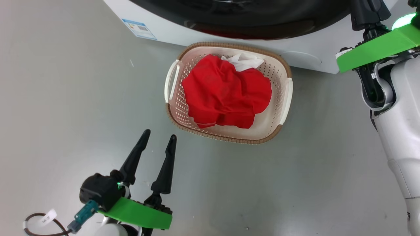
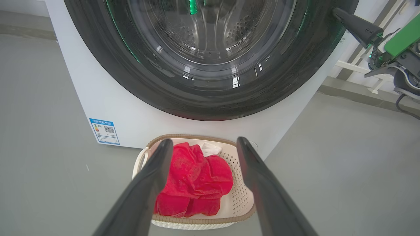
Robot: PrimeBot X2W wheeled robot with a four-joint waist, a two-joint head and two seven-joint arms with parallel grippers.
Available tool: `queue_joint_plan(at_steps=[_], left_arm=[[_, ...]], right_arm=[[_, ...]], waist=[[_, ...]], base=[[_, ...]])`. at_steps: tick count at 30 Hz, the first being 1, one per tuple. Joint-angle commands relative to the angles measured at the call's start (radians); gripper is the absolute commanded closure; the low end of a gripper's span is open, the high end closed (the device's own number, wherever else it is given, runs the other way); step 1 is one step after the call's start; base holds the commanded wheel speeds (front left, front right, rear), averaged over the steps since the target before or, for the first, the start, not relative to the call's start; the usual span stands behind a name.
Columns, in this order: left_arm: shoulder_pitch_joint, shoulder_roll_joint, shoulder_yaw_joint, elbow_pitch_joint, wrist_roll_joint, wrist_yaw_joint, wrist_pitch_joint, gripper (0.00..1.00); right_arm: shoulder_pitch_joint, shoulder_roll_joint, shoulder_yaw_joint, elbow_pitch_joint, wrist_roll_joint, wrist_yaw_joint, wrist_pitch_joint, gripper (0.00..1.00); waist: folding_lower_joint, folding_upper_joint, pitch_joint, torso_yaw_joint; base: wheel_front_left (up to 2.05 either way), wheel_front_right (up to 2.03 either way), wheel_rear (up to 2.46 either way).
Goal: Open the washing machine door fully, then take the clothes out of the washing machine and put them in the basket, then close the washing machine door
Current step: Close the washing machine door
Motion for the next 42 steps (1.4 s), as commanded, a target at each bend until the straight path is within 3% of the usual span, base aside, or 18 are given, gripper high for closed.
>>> queue_joint_plan(at_steps=[1,9,10,11,13,14,15,27,42], left_arm=[[-0.002,0.011,0.035,-0.013,0.008,-0.006,-0.012,0.0],[0.027,0.011,0.047,0.014,0.036,-0.006,-0.012,0.0],[0.032,0.011,0.053,0.019,0.041,-0.006,-0.012,0.0],[0.037,0.011,0.058,0.023,0.046,-0.006,-0.012,0.0],[0.046,0.017,0.067,0.029,0.054,-0.006,-0.012,0.0],[0.051,0.021,0.073,0.033,0.056,-0.006,-0.012,0.0],[0.056,0.025,0.08,0.036,0.057,-0.006,-0.012,0.0],[0.113,0.08,0.17,0.053,0.075,-0.006,-0.012,0.0],[0.143,0.113,0.247,0.067,0.081,-0.006,-0.012,0.0]], right_arm=[[-0.013,0.015,0.011,-0.026,0.0,-0.009,-0.006,1.0],[0.1,0.021,0.072,-0.043,0.008,-0.009,-0.006,0.98],[0.119,0.02,0.082,-0.049,0.011,-0.009,-0.006,0.9],[0.139,0.016,0.093,-0.053,0.012,-0.009,-0.006,0.74],[0.178,0.011,0.107,-0.066,0.019,-0.009,-0.006,0.52],[0.198,0.008,0.114,-0.072,0.021,-0.009,-0.006,0.19],[0.22,0.005,0.121,-0.078,0.023,-0.009,-0.006,0.0],[0.451,-0.017,0.12,-0.125,0.032,-0.009,-0.006,0.0],[0.663,-0.019,0.039,-0.169,0.03,-0.009,-0.006,0.0]], waist=[[0.0,0.0,-0.021,-0.008],[0.0,0.0,-0.094,-0.042],[0.0,0.0,-0.105,-0.049],[0.0,0.0,-0.117,-0.056],[0.0,0.0,-0.141,-0.07],[0.0,0.0,-0.153,-0.078],[0.0,0.0,-0.165,-0.086],[0.0,0.0,-0.282,-0.193],[0.0,0.0,-0.368,-0.293]], base=[[0.0,0.0,0.0],[0.0,0.0,0.0],[0.0,0.0,0.0],[0.0,0.0,0.0],[0.0,0.0,0.0],[0.0,0.0,0.0],[0.0,0.0,0.0],[0.0,0.0,0.0],[0.0,0.0,0.0]])
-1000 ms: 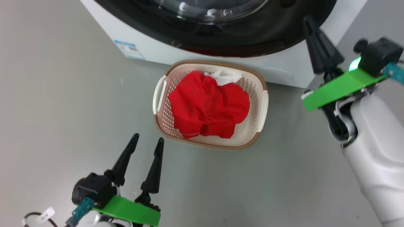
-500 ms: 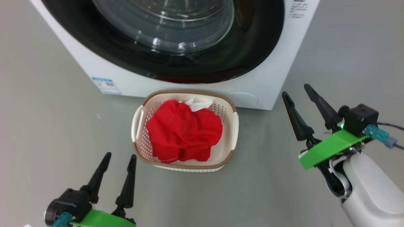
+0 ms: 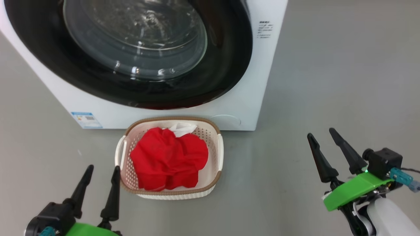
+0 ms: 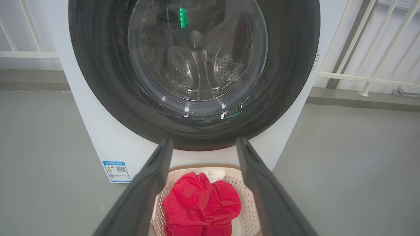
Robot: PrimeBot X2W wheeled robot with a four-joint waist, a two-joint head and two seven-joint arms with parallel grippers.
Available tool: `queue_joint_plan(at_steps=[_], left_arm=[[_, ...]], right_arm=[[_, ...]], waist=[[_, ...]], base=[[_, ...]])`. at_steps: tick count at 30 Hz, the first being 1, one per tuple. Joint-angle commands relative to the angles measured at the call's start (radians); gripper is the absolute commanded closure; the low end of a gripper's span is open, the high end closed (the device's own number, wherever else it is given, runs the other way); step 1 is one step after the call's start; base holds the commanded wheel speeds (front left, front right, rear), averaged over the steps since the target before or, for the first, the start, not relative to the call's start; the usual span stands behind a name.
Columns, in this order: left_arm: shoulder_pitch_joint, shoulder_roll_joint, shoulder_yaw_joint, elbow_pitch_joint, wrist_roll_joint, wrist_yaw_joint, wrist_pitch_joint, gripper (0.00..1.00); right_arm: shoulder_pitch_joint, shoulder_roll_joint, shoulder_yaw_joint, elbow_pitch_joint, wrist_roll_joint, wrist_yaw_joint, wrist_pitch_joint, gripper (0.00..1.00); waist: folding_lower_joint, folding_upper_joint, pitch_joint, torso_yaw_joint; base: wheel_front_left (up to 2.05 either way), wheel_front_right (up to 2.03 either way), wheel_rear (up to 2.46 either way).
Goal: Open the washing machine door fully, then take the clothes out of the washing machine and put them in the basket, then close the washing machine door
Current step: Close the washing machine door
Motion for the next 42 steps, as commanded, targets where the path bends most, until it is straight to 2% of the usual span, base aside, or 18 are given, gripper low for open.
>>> queue_joint_plan(at_steps=[1,20,29,42], left_arm=[[0.009,0.029,0.045,-0.025,0.007,-0.006,-0.012,0.0],[0.096,0.045,0.12,-0.022,0.005,-0.006,-0.012,0.0],[0.122,0.047,0.145,-0.025,0.002,-0.006,-0.012,0.0],[0.14,0.05,0.128,-0.022,-0.013,-0.006,-0.012,0.0]], right_arm=[[0.023,0.0,0.003,-0.031,0.004,-0.004,-0.006,0.0],[0.186,0.004,-0.086,-0.048,-0.015,-0.004,-0.006,0.0],[0.245,-0.002,-0.128,-0.07,-0.022,-0.004,-0.006,0.0],[0.273,0.006,-0.156,-0.087,-0.03,-0.004,-0.006,0.0]], waist=[[0.0,-0.0001,-0.029,-0.033],[0.0,-0.0001,-0.103,-0.136],[0.0,-0.0001,-0.121,-0.148],[0.0,-0.0001,-0.13,-0.149]], base=[[0.0,0.0,0.0],[0.0,0.0,0.0],[0.0,0.0,0.0],[0.0,0.0,0.0]])
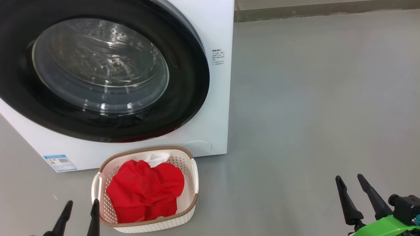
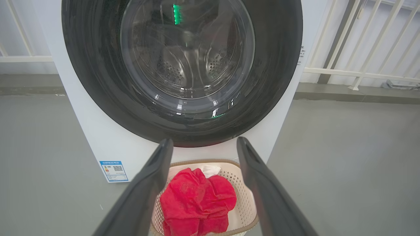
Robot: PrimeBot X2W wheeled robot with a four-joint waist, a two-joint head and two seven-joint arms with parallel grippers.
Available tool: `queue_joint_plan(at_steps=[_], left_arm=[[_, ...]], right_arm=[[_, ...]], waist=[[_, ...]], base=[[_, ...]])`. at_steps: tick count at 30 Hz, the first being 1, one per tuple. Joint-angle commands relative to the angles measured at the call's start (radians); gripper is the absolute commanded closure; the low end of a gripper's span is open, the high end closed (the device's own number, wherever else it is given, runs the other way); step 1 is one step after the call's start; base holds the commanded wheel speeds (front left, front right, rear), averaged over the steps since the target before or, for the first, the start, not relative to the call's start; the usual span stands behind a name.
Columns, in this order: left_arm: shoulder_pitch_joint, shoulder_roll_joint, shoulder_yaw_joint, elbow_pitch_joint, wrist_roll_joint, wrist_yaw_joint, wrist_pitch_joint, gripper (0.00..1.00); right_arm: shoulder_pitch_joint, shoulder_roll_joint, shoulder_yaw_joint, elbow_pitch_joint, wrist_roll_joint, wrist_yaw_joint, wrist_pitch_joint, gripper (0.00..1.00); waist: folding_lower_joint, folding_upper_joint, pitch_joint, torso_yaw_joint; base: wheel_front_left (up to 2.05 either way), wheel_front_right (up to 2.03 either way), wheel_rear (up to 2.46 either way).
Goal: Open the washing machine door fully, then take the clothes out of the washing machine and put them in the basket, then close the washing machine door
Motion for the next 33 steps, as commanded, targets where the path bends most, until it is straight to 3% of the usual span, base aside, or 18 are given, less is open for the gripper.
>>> queue_joint_plan(at_steps=[1,23,24,33], left_arm=[[-0.018,0.022,0.034,-0.025,-0.001,-0.006,-0.012,0.0],[-0.013,-0.005,0.043,-0.045,0.031,-0.006,-0.012,0.0],[0.0,-0.016,0.007,-0.022,0.026,0.0,0.0,1.0],[-0.003,-0.053,-0.002,0.049,-0.008,0.001,0.014,1.0]], right_arm=[[-0.007,-0.016,0.019,-0.028,-0.011,-0.004,-0.006,0.0],[-0.01,-0.015,0.026,-0.032,-0.01,-0.004,-0.006,0.0],[0.0,0.001,0.003,-0.005,-0.001,0.0,0.0,1.0],[-0.001,0.051,0.004,0.062,0.028,0.0,0.009,1.0]], waist=[[0.0,0.0,0.0,0.001],[0.0,0.0,0.0,0.001],[0.0,0.0,0.0,0.001],[0.0004,0.0,0.0,0.003]], base=[[0.0,0.0,0.0],[0.0,0.0,0.0],[0.0,0.0,0.0],[0.0,0.0,0.0]])
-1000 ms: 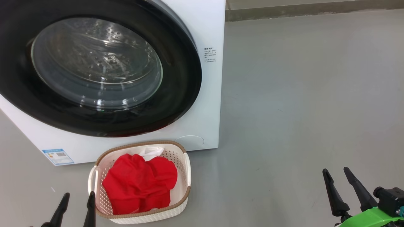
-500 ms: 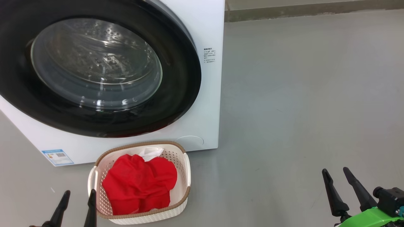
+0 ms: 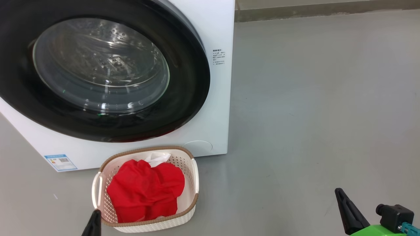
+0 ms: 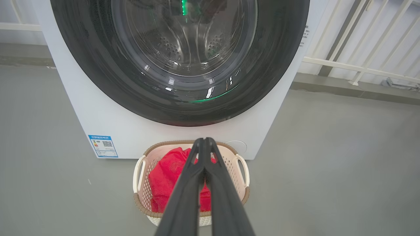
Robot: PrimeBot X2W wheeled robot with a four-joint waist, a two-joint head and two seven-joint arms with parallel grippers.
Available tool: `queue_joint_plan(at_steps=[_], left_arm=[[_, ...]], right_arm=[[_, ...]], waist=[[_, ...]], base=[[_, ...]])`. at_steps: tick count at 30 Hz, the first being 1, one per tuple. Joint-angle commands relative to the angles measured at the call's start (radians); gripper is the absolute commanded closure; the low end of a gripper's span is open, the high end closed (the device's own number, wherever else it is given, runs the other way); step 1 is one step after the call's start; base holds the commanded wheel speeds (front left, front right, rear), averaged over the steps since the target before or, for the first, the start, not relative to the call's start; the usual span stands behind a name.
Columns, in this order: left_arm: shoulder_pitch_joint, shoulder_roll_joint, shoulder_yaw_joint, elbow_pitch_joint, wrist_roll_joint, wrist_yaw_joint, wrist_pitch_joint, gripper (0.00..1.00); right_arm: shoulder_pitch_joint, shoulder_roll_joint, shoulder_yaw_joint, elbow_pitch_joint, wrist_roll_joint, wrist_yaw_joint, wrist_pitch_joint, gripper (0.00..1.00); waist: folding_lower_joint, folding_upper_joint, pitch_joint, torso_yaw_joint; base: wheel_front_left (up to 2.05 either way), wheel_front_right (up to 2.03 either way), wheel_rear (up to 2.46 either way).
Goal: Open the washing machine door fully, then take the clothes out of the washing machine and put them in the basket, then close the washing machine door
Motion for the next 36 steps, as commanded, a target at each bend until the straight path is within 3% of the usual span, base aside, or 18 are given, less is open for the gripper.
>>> queue_joint_plan(at_steps=[1,4,9,36], left_arm=[[-0.007,0.015,0.009,-0.021,-0.028,0.0,0.006,1.0],[-0.01,0.014,0.009,-0.023,-0.06,0.0,0.014,1.0],[-0.017,0.012,0.01,-0.023,-0.115,-0.001,0.027,1.0],[-0.054,0.002,0.016,-0.031,-0.396,-0.002,0.102,1.0]], right_arm=[[-0.006,-0.014,-0.007,-0.022,0.024,0.0,0.004,1.0],[-0.008,-0.012,-0.011,-0.027,0.051,0.0,0.013,1.0],[-0.015,-0.008,-0.017,-0.031,0.094,0.0,0.027,1.0],[-0.046,0.014,-0.05,-0.058,0.321,-0.001,0.102,1.0]], waist=[[0.0008,-0.0001,-0.001,0.001],[0.0023,-0.0001,-0.003,0.003],[0.0001,-0.0001,-0.001,0.007],[0.0,-0.0001,-0.001,0.023]], base=[[0.0,0.0,0.0],[0.0,0.0,0.0],[0.0,0.0,0.0],[0.0,0.0,0.0]])
